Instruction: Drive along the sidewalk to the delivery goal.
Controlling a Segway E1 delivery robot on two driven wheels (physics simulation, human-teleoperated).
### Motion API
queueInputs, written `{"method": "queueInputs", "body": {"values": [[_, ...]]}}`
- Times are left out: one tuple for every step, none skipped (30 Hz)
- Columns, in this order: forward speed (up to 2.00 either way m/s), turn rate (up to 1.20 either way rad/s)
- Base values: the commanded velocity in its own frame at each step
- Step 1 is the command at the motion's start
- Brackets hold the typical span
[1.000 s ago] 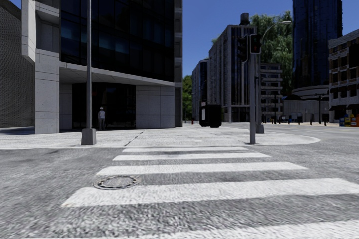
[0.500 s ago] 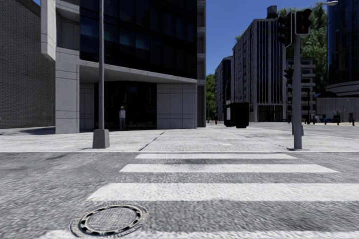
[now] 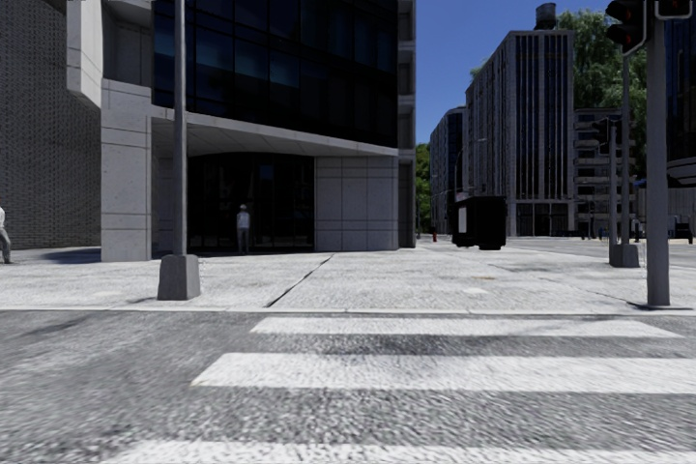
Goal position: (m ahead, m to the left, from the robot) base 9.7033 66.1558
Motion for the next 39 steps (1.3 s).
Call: {"method": "queueInputs", "body": {"values": [[2.00,0.00],[2.00,0.00],[2.00,0.00],[2.00,0.00],[2.00,0.00],[2.00,0.00],[2.00,0.00],[2.00,0.00],[2.00,0.00],[2.00,0.00],[2.00,0.00],[2.00,0.00],[2.00,0.00],[2.00,0.00],[2.00,0.00],[2.00,0.00],[2.00,0.00],[2.00,0.00],[2.00,0.00],[2.00,0.00],[2.00,0.00],[2.00,0.00],[2.00,0.00],[2.00,0.00],[2.00,0.00],[2.00,0.00],[2.00,0.00],[2.00,0.00],[2.00,0.00],[2.00,0.00],[2.00,0.00],[2.00,0.00],[2.00,0.00],[2.00,0.00],[2.00,0.00],[2.00,0.00],[2.00,0.00],[2.00,0.00],[2.00,0.00]]}}
